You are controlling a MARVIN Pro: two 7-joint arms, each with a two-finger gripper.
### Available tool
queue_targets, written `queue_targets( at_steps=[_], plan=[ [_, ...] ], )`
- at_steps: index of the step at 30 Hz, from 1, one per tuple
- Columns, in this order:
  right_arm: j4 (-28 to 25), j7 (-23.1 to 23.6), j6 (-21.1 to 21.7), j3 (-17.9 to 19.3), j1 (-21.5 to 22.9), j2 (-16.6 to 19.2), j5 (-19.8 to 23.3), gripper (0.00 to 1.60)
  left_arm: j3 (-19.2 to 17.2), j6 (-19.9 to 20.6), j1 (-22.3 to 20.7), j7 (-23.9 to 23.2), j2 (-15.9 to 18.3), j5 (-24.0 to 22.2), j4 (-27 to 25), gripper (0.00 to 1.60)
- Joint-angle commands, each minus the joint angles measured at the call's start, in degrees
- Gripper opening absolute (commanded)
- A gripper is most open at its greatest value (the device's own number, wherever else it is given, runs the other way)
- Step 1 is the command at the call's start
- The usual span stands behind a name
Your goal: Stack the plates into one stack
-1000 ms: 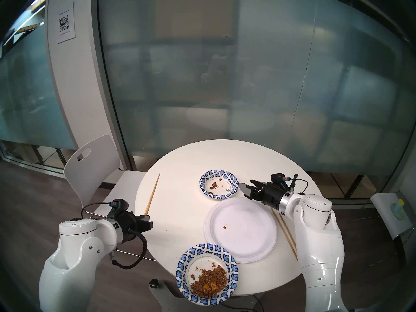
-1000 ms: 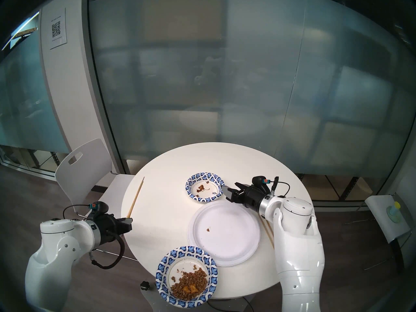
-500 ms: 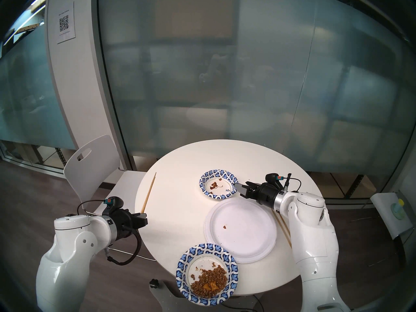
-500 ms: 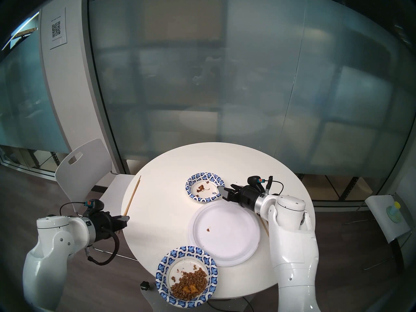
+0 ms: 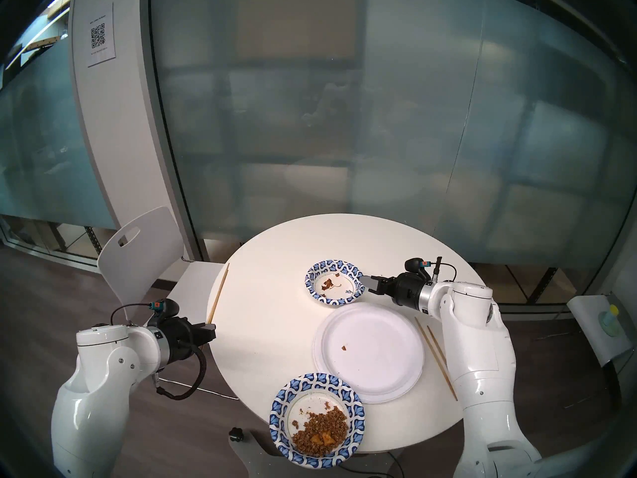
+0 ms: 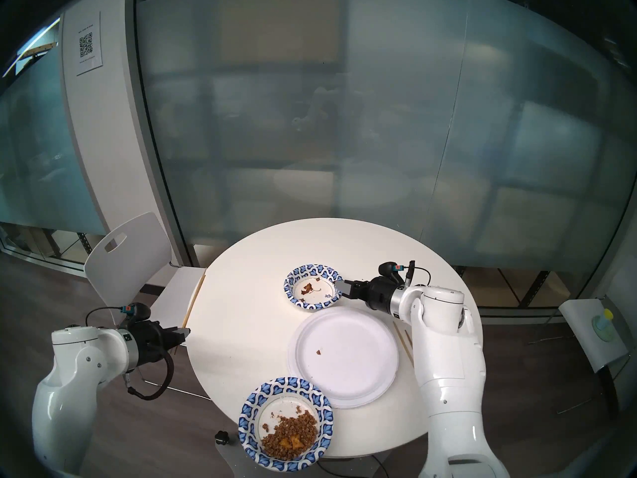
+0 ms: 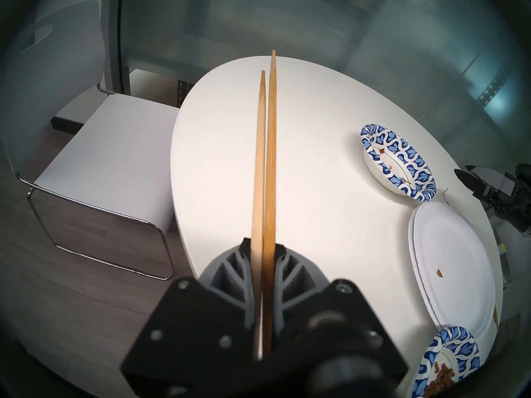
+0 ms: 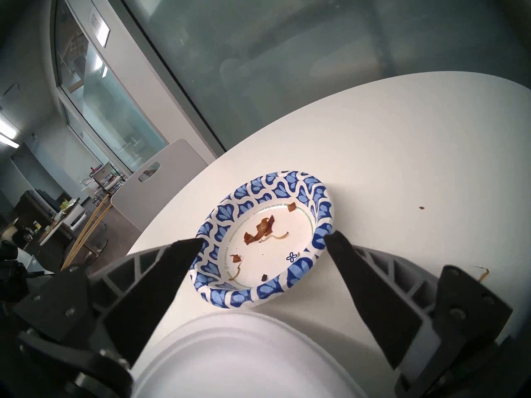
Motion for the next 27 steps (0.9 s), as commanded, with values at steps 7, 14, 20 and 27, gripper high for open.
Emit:
queue_targets(
  at_steps=[7, 14, 20, 27],
  plan=[
    [2.42, 3.82, 2.31, -0.52, 2.98, 2.16, 1.03, 1.60, 0.11, -0.55, -0.92, -0.46, 0.48, 0.12, 0.11, 0.00],
    [5.52, 3.88, 0.76, -1.34, 3.77, 1.49, 0.75, 1.60, 1.13, -0.41, -1.64, 0.12, 0.27, 0.28, -0.02, 0.00],
    [9.46, 3.67, -1.22, -1.83, 5.63, 1.32, 0.51, 1.60, 1.41, -0.31, -2.32, 0.68, 0.21, 0.30, 0.36, 0.00],
    [12.27, 3.49, -2.32, -1.82, 7.43, 1.56, 0.40, 1.60, 1.30, -0.42, -2.28, 1.22, 0.25, 0.20, 0.49, 0.00]
  ],
)
